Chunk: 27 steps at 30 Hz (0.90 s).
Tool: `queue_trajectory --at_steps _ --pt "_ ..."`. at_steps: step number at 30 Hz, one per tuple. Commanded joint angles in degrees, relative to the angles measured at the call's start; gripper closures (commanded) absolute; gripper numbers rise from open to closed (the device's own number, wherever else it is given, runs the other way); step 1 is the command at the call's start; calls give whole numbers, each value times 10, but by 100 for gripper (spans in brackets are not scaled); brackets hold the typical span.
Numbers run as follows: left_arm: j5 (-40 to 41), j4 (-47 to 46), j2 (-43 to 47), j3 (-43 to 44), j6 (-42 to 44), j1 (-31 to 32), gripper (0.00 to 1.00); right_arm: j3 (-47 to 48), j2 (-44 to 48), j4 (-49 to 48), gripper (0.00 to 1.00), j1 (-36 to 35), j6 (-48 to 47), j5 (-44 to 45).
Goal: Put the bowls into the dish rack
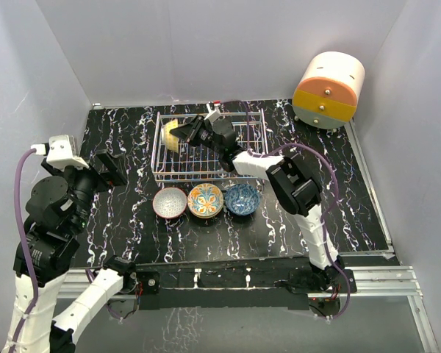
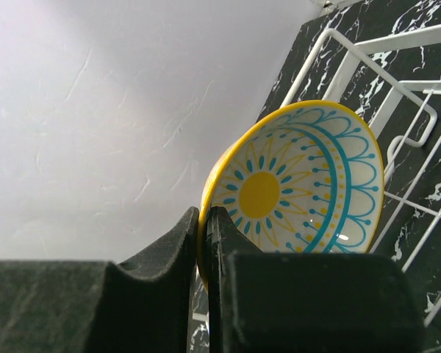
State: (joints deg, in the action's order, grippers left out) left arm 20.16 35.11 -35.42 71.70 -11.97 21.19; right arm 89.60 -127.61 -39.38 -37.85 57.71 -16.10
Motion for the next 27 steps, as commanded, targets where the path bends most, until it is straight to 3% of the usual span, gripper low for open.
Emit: queue_trajectory --at_steps 1,27 --pt "10 6 9 13 10 3 3 54 -15 -121 92 5 48 29" --pt "19 9 12 18 22 3 3 43 -86 -106 92 4 86 118"
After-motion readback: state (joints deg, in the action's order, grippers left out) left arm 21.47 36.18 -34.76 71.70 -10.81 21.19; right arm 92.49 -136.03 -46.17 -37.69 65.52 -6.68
